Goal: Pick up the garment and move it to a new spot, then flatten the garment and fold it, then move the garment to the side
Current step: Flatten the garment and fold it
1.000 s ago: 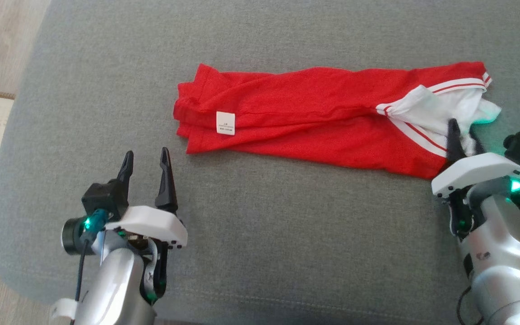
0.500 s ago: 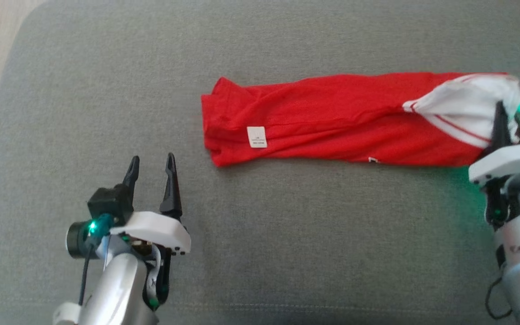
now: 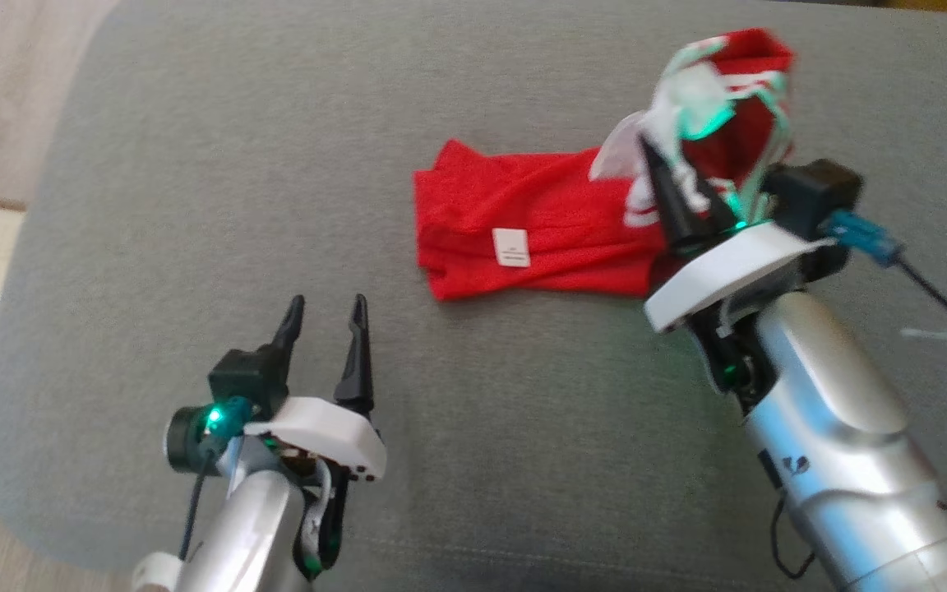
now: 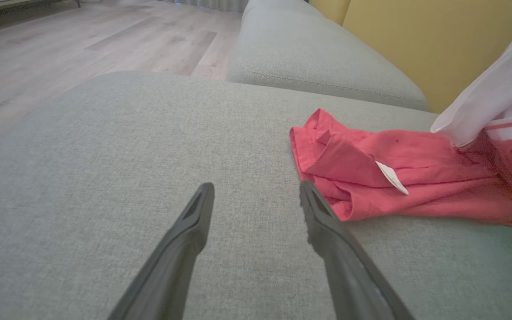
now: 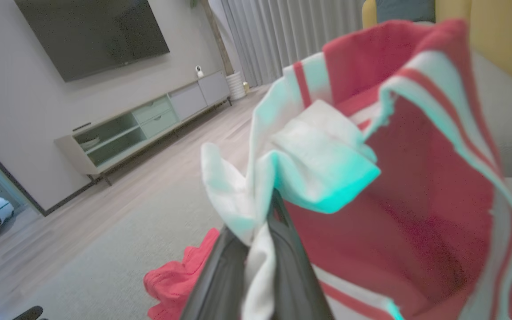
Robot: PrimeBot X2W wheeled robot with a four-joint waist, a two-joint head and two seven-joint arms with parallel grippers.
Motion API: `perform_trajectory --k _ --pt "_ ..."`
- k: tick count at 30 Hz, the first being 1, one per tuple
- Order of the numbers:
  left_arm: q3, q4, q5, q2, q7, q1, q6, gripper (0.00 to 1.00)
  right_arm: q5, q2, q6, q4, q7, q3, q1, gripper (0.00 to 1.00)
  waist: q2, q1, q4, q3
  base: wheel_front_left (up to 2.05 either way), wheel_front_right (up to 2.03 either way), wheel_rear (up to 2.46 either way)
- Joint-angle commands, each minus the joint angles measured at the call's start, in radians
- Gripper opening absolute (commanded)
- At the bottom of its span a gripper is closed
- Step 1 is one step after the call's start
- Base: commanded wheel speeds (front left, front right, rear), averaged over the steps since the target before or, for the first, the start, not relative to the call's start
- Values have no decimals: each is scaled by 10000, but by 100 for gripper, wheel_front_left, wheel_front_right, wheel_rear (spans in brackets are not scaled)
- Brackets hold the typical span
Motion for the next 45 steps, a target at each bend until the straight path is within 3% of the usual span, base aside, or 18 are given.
perform_trajectory --k 1,6,11,12,13,20,24,34,40,45 --pt "101 -329 -122 141 -53 -334 79 100 80 181 2 -387 109 451 12 0 0 0 501 51 0 0 0" --pt "-496 -363 -449 141 -53 -387 242 100 79 386 2 260 345 1161 -374 0 0 0 1495 130 0 0 0" --pt "-742 -400 -588 141 -53 -382 334 100 130 559 2 978 243 1310 -677 0 0 0 1931 203 0 0 0" --pt "-779 -406 -613 141 -53 -381 351 100 117 594 2 1158 141 1304 -766 35 0 0 1991 217 0 0 0" --pt "-812 -413 -631 141 -53 -383 372 100 120 626 2 1311 -10 1279 -854 100 0 0 2028 232 0 0 0" --pt "-696 -491 -565 141 -53 -419 547 100 -92 705 2 1909 -888 894 -1251 100 0 0 1654 294 0 0 0" --pt "-460 -560 -361 141 -53 -521 569 100 -911 547 2 1948 -1076 -590 -1154 100 0 0 926 332 0 0 0" --pt "169 -753 381 141 -53 -682 671 100 -3020 557 2 451 -1086 -3788 522 100 0 0 -399 323 0 0 0" --pt "602 -778 777 141 -53 -522 700 100 -3610 702 2 -1 -1087 -4542 1468 100 0 0 -878 148 0 0 0" --pt "903 -798 949 141 -53 -267 680 100 -3721 733 2 -149 -1087 -4489 1939 100 0 0 -1068 -80 0 0 0"
